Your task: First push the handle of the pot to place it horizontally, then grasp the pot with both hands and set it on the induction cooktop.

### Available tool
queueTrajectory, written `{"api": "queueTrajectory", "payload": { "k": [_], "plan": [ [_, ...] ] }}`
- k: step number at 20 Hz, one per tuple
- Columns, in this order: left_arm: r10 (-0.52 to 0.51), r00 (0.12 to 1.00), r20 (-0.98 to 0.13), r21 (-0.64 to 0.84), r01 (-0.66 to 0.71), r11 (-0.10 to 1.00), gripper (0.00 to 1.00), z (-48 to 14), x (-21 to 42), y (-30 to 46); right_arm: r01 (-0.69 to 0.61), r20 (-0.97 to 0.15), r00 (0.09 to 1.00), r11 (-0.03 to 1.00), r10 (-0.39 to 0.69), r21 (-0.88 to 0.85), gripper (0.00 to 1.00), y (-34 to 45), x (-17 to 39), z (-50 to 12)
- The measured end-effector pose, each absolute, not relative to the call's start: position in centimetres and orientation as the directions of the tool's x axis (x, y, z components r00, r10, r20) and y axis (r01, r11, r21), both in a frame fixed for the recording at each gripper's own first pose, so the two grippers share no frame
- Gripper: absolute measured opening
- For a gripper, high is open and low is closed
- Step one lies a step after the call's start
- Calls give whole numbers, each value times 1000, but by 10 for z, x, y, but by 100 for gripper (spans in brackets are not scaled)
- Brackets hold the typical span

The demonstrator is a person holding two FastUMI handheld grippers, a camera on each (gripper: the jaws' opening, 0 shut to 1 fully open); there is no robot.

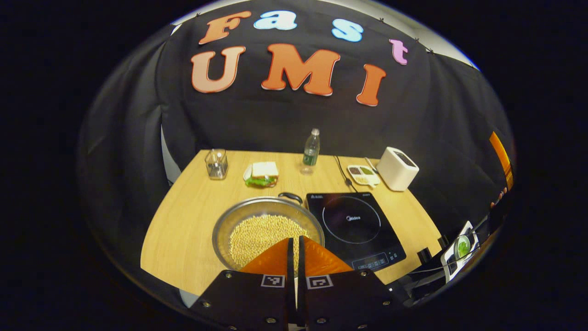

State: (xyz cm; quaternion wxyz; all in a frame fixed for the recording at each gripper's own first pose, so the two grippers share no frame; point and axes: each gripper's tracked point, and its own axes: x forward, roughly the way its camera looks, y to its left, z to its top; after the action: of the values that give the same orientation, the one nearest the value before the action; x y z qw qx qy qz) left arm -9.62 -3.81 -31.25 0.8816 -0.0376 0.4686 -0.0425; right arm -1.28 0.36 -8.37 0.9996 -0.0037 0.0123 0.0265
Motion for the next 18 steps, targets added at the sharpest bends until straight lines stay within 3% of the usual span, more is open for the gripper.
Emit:
{"api": "queueTrajectory", "payload": {
  "k": [9, 18],
  "plan": [
    [-80, 335, -939, -111, -75, 991, 2, -378, -152, -18, -39, -4, 999, 998, 39, -54, 95, 14, -11, -110],
    [-89, 153, -984, -102, -81, 991, 2, -422, -209, -11, -44, -33, 999, 997, 42, -57, 95, 27, -10, -139]
  ]
}}
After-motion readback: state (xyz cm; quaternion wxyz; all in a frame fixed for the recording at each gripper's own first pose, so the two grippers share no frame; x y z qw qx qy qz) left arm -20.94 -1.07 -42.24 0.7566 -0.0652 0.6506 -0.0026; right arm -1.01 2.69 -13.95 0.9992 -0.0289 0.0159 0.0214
